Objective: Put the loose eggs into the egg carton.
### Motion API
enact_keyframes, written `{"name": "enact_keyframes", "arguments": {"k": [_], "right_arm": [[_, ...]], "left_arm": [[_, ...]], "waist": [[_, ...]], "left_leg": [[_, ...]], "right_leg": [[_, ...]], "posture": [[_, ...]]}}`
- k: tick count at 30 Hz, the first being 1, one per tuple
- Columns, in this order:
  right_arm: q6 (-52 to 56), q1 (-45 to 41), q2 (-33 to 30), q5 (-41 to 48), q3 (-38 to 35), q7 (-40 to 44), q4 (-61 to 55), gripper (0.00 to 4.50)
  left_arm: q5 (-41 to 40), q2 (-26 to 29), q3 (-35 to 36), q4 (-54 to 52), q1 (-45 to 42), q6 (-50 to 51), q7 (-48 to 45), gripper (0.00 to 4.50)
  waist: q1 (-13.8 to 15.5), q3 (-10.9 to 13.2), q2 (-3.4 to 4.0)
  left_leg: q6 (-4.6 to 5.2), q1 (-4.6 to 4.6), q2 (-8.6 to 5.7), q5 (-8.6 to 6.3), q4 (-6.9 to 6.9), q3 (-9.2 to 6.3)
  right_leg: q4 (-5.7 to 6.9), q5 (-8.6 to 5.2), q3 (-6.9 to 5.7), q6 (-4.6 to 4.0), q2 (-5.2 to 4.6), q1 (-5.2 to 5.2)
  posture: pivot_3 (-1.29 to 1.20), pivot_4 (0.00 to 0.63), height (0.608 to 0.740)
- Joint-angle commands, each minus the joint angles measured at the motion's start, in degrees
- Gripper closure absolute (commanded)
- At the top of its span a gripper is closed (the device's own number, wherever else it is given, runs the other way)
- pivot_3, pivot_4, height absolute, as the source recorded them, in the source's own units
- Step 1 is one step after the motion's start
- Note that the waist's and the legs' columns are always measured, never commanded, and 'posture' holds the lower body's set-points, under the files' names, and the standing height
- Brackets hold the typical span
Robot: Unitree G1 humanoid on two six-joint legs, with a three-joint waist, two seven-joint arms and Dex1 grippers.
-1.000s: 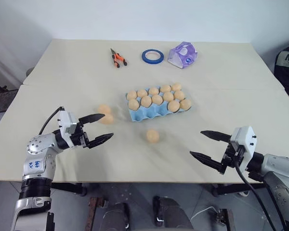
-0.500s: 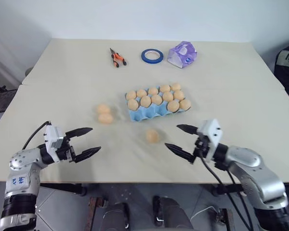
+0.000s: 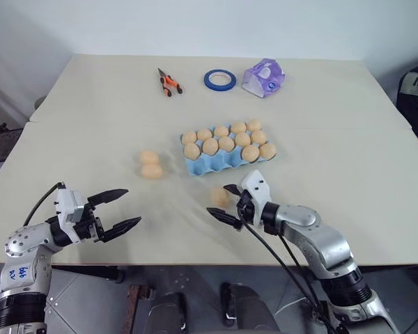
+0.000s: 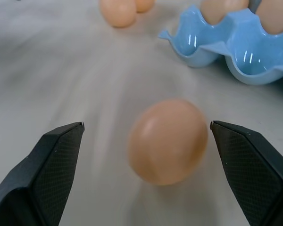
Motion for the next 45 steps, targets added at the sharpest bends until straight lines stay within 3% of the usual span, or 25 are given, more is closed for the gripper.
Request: {"name": "enact_keyframes", "arguments": {"k": [1,4,12,16,20,27,35,43,45], "right_arm": [[-3.0,-1.8,1.2,-2.2,1.5,0.2,2.1,0.02],[-3.9,-2.3,1.5,-3.0,1.6,0.5,2.9,0.02],[-2.6,-2.8,1.6,-1.9,-0.9,0.3,-0.6,2.54],[-1.1,-4.0,1.6,-0.6,-3.0,-0.2,-3.3,2.74],[0.1,-12.0,3.9,0.2,-8.3,-4.3,0.5,2.74],[-4.3,-21.3,4.6,-3.8,-8.9,-5.5,16.3,2.74],[-8.8,-23.8,5.5,-7.3,-7.7,-5.3,24.2,2.74],[-6.8,-22.4,5.0,-6.7,-7.5,-2.6,19.6,0.02],[-6.2,-22.0,4.7,-6.5,-7.6,-1.9,18.4,0.02]], "left_arm": [[-1.6,-0.1,1.6,-2.8,0.6,-0.6,0.7,0.0],[-1.8,-0.2,1.5,-3.2,0.6,-0.6,1.1,0.0],[-1.9,-0.8,1.3,-3.9,0.5,-0.5,1.8,0.0],[-1.9,-1.0,1.0,-4.4,0.3,-0.2,2.3,0.0],[-2.5,-1.3,0.9,-4.6,-0.2,0.5,2.8,0.0],[-2.3,-1.6,0.6,-4.6,-1.1,1.0,3.2,0.0],[-2.3,-1.8,0.9,-4.9,-1.3,1.0,3.9,0.0],[-2.1,-2.0,0.9,-4.4,-1.7,0.9,4.4,0.0],[-2.1,-2.1,0.7,-4.2,-2.0,0.8,4.5,0.0]], "waist": [[-0.1,0.0,0.0],[-0.2,0.0,0.0],[-0.8,0.0,0.0],[-1.0,0.0,0.0],[-1.3,0.0,0.03],[-1.1,0.0,0.01],[-1.3,0.0,0.02],[-1.2,0.0,0.02],[-1.2,0.0,0.02]], "left_leg": [[0.0,0.0,0.0,0.0,0.0,0.0],[0.07,-0.01,0.0,0.05,0.0,0.0],[0.1,-0.01,0.0,0.07,-0.01,0.0],[0.1,-0.01,0.0,0.07,-0.01,0.0],[0.06,-0.02,0.0,0.07,0.03,0.02],[0.03,-0.02,0.0,0.2,-0.07,-0.03],[0.11,-0.39,0.03,0.23,-0.04,0.1],[0.14,-0.38,0.03,0.26,0.06,0.11],[0.13,-0.38,0.03,0.26,0.05,0.1]], "right_leg": [[0.0,0.0,0.0,0.0,0.0,0.0],[0.03,0.0,-0.02,0.0,0.0,-0.02],[0.04,0.0,-0.05,0.01,0.0,-0.02],[0.05,0.0,-0.05,0.01,0.0,-0.02],[0.1,0.01,-0.03,0.02,0.0,-0.05],[0.11,-0.01,-0.16,-0.04,-0.01,-0.08],[0.18,0.01,-0.24,0.0,0.0,-0.48],[0.29,0.02,-0.23,0.01,-0.01,-0.46],[0.3,0.02,-0.24,0.0,-0.01,-0.47]], "posture": [[0.0,0.15,0.74],[0.0,0.15,0.74],[0.0,0.15,0.74],[0.0,0.15,0.74],[0.0,0.15,0.74],[0.0,0.15,0.74],[0.0,0.15,0.74],[0.0,0.15,0.74],[0.0,0.15,0.74]]}}
